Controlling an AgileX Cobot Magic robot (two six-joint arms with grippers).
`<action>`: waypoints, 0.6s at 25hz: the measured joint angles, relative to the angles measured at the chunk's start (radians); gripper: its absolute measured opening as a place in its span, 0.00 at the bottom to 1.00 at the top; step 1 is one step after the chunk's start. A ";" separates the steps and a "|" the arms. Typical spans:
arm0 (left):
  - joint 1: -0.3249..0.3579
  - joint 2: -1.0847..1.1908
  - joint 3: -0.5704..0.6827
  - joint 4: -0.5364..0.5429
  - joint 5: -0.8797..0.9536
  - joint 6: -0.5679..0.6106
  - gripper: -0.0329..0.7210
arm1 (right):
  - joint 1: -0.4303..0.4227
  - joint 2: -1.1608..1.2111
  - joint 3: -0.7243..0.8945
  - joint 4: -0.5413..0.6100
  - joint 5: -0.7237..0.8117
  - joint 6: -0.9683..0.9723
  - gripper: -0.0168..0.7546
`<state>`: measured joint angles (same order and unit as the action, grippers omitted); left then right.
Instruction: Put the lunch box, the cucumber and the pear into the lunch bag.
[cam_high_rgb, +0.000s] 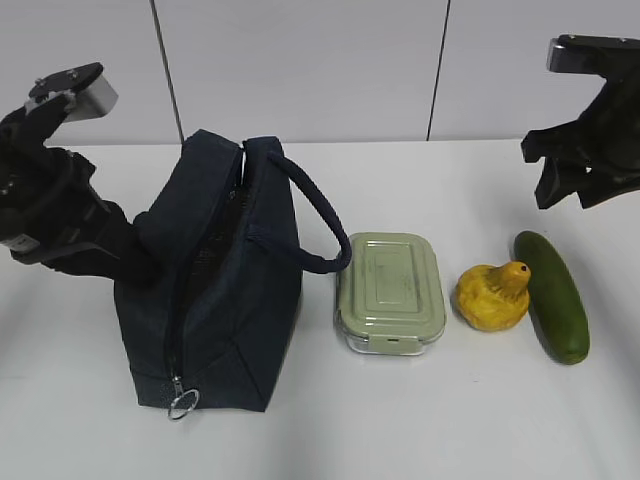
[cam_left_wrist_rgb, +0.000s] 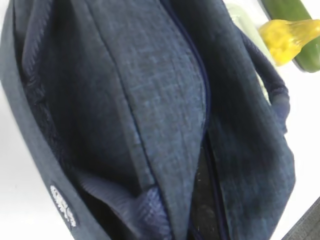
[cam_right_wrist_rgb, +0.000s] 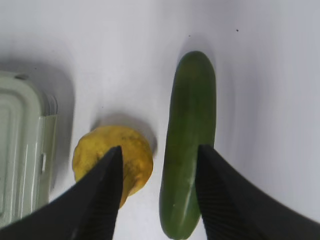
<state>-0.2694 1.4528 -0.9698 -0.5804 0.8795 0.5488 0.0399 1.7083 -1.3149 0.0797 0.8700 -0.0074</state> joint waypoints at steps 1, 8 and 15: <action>0.000 0.000 0.000 0.000 -0.002 0.000 0.05 | -0.008 0.016 -0.013 0.002 0.000 0.000 0.50; 0.000 0.000 0.000 0.001 -0.005 0.000 0.05 | -0.040 0.182 -0.137 -0.003 0.058 0.000 0.53; 0.000 0.000 0.000 0.001 -0.014 0.000 0.05 | -0.040 0.336 -0.264 -0.014 0.091 -0.002 0.69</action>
<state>-0.2694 1.4528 -0.9698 -0.5797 0.8657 0.5488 -0.0002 2.0447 -1.5784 0.0655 0.9612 -0.0092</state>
